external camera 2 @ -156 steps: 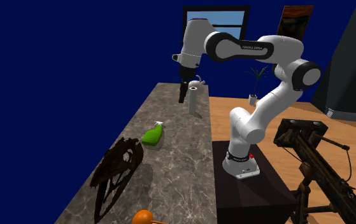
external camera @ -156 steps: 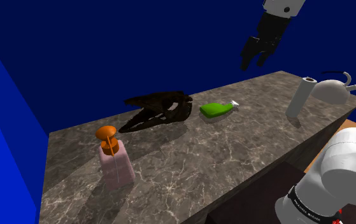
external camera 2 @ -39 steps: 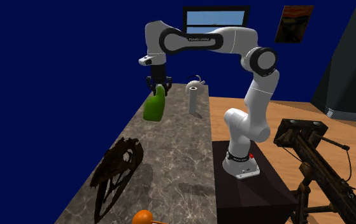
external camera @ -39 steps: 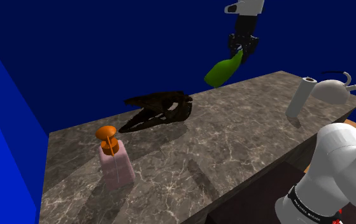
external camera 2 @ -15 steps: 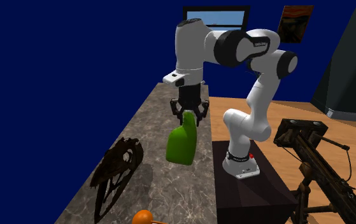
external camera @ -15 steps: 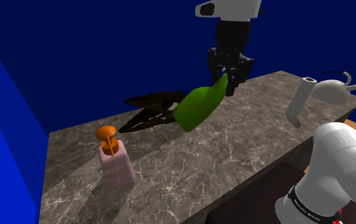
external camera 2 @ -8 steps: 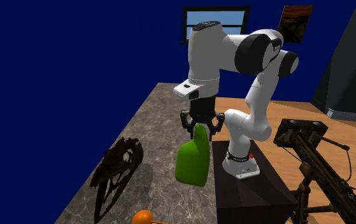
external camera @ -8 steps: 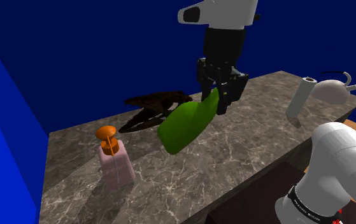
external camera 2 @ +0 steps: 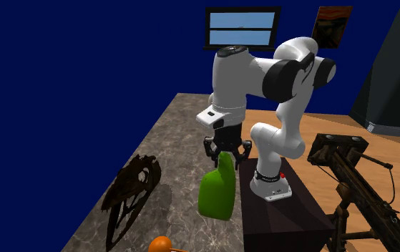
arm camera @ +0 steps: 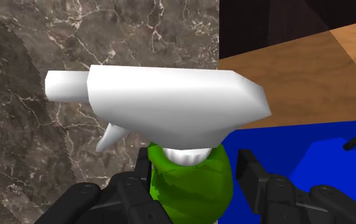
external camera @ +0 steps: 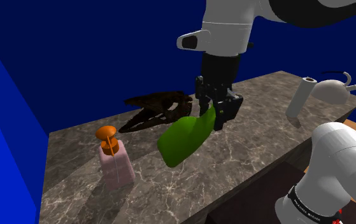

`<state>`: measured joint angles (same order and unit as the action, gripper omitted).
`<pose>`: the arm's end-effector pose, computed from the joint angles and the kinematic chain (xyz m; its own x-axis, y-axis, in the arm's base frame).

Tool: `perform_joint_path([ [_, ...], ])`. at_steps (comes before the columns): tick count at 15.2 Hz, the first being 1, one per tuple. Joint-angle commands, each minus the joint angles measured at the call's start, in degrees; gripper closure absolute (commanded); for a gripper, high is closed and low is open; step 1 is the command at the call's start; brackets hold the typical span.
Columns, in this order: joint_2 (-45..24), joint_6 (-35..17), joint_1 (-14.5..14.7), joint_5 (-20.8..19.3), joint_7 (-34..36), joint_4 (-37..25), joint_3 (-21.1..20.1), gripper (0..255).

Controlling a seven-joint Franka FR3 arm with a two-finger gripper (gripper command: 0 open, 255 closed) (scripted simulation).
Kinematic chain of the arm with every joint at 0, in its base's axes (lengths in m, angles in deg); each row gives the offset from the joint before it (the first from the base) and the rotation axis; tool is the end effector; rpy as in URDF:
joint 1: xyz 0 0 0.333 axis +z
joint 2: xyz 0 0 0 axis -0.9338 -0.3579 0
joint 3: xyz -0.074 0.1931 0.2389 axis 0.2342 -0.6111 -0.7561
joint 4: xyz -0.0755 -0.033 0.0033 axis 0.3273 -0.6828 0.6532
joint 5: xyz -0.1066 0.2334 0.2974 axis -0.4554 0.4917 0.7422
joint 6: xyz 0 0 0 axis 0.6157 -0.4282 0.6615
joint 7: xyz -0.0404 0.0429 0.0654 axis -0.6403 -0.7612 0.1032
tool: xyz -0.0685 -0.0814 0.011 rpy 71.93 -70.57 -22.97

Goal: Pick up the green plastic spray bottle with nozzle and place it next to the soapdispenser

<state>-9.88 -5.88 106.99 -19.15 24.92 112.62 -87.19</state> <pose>0.2973 0.2456 0.5799 0.2834 0.9588 0.0187 0.9583 -0.2824 -0.0434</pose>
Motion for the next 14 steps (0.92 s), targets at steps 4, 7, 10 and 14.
perform_joint_path([
  [4,0.3,-3.7,0.0,0.0,-0.2,4.0,0.0,255],
  [7,0.3,-6.0,0.0,0.1,-0.3,6.3,0.0,255],
  [10,0.3,-8.4,0.0,0.1,-0.4,8.6,-0.1,255],
  [14,0.0,-11.5,0.0,0.2,-0.5,11.5,-0.1,255],
])
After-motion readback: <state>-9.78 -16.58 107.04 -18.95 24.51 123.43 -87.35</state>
